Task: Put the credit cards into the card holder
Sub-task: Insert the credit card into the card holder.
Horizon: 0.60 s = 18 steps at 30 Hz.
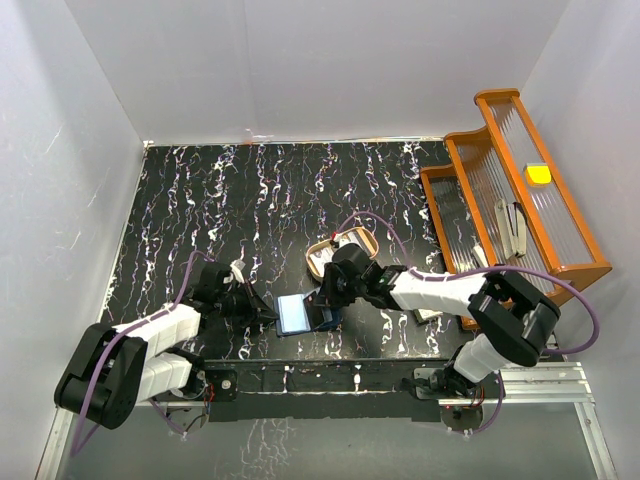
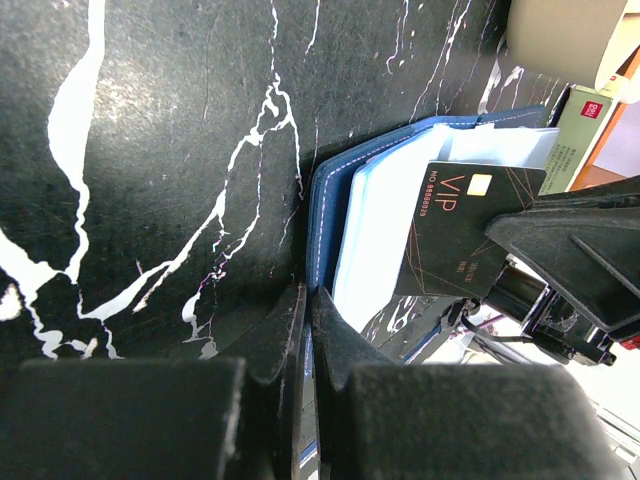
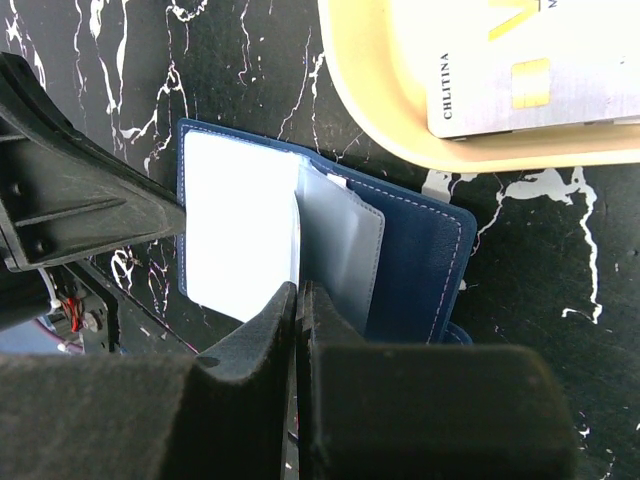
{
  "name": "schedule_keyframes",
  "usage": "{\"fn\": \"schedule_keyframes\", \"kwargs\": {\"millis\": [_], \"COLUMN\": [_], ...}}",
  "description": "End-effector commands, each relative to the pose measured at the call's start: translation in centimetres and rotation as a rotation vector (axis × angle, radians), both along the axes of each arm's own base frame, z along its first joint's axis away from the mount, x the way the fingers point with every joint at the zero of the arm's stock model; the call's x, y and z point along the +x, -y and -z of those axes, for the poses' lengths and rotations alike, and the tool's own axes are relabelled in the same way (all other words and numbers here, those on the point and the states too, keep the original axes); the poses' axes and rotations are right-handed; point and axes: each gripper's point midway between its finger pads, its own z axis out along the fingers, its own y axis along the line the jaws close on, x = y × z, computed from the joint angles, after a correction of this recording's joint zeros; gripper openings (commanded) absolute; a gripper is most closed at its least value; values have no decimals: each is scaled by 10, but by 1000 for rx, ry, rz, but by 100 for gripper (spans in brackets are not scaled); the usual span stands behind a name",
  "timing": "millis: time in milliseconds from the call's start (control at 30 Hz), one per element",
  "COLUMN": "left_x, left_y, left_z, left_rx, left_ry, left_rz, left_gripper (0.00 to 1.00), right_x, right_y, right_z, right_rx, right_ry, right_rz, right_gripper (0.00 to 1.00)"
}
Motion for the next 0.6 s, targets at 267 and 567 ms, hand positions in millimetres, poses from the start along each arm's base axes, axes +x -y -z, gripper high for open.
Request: {"fn": "schedule_keyframes", "kwargs": {"millis": [267, 567], "left_x": [-7, -13], "left_y": [-3, -2], "left_z": [7, 10], "left_rx": [30, 25], "left_ry": [-43, -80], "left_rz": [6, 20], "left_gripper": [0, 0], "right_x": [6, 13], "right_y": [-8, -10], "right_z": [4, 3], "right_rx": [29, 33], "right_ry": [21, 45], "right_rz": [-9, 3], "right_gripper": [0, 0]}}
